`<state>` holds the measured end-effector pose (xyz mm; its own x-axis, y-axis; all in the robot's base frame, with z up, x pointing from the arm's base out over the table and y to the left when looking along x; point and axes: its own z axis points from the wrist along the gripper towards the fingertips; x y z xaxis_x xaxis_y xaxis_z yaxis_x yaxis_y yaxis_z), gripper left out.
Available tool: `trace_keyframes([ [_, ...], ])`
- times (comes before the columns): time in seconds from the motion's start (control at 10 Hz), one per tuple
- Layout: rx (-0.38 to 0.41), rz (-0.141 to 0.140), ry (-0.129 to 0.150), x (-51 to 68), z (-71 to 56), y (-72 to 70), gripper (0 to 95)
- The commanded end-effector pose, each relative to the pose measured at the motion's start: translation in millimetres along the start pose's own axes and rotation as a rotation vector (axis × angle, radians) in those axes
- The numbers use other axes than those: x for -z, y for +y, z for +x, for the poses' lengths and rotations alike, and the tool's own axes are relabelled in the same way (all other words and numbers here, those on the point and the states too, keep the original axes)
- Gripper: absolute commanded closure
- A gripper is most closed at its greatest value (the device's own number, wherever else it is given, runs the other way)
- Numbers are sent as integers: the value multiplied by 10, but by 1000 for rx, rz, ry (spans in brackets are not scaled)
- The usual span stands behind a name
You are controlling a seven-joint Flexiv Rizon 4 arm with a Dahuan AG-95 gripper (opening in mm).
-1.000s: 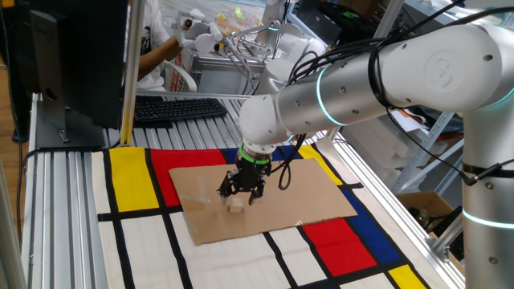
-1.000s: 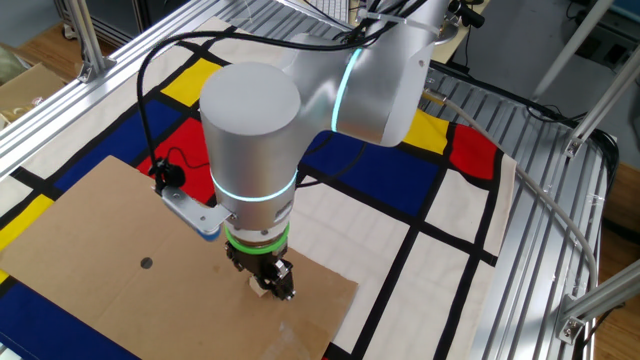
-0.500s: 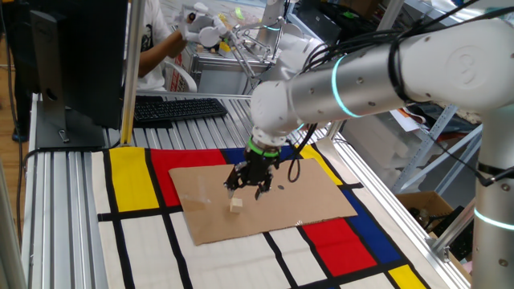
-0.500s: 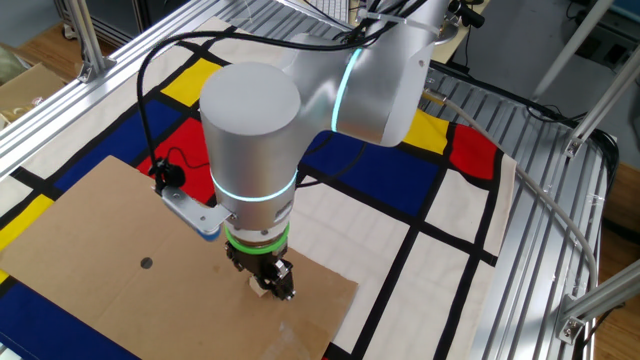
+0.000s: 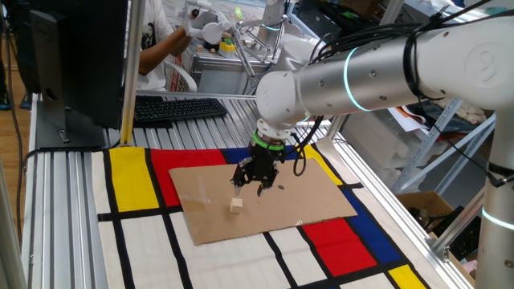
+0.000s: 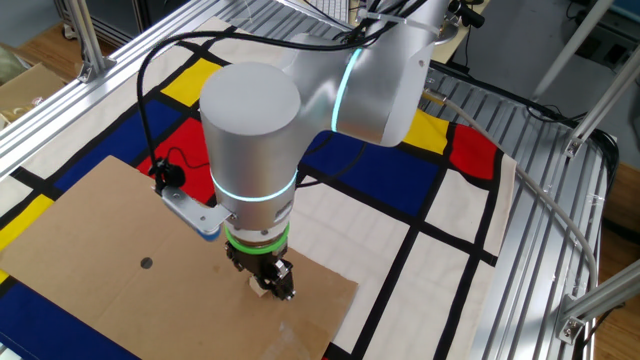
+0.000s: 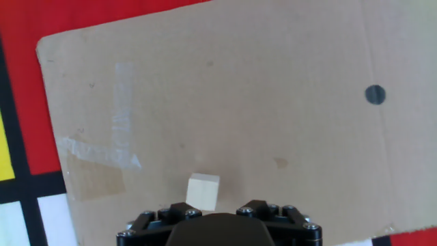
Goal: Hold a small block with the gripper and sweep it from left to right on the table
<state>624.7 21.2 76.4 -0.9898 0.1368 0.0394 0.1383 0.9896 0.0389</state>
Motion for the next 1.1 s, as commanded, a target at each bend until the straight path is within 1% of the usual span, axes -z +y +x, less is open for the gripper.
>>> trace_keyframes([
  [0.1,17,-9,16,19,-35,-21,760],
  [0.2,22,-19,23,39,-39,-38,950],
  [0.3,30,-20,24,48,-44,-54,950],
  [0.4,43,-15,28,73,-59,-100,950],
  [0.5,60,-2,26,91,-88,-148,950],
  [0.6,74,9,30,105,-112,-191,950],
  [0.7,85,15,33,118,-144,-250,950],
  [0.8,114,31,43,136,-221,-390,950],
  [0.9,135,29,47,143,-257,-467,950],
  [1.0,137,9,47,143,-296,-549,950],
  [1.1,158,22,46,133,-339,-630,950],
])
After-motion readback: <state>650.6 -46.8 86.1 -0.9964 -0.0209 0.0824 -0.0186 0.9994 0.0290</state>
